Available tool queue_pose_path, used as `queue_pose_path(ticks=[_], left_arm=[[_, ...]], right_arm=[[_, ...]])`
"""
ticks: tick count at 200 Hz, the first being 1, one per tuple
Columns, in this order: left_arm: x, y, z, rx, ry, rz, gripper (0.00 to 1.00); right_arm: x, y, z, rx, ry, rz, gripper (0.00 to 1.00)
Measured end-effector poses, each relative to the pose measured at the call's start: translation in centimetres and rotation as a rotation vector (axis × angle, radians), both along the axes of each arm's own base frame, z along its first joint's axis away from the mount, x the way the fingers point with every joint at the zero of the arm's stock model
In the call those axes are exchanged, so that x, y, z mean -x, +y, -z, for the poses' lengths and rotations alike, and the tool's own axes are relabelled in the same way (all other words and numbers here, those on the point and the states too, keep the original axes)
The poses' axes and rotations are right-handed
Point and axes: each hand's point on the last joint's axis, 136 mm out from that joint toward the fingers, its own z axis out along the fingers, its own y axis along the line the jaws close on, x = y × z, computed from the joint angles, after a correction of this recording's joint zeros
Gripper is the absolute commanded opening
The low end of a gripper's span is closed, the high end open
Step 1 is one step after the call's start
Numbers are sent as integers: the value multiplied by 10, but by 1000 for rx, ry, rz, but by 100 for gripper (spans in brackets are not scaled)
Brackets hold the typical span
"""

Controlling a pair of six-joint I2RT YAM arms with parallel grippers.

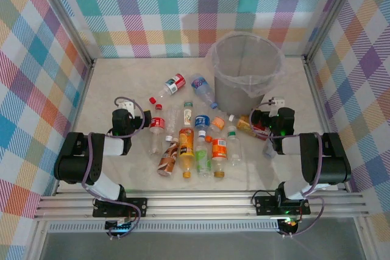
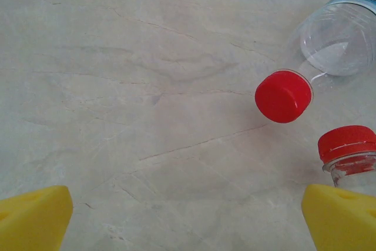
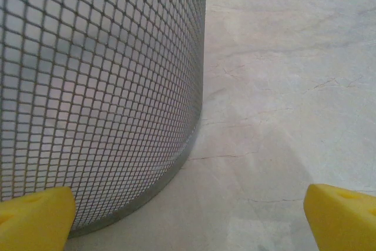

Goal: Put the plastic bottles in the bin

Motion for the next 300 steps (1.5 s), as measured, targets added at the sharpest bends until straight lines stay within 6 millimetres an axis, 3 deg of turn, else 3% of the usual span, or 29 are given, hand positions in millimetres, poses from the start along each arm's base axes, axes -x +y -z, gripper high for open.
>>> queue_pose_path(ticks=[300], left_arm=[[0,-1,-1,-3,-5,5,100]], right_arm=[[0,-2,-2,4,-13,13,100]])
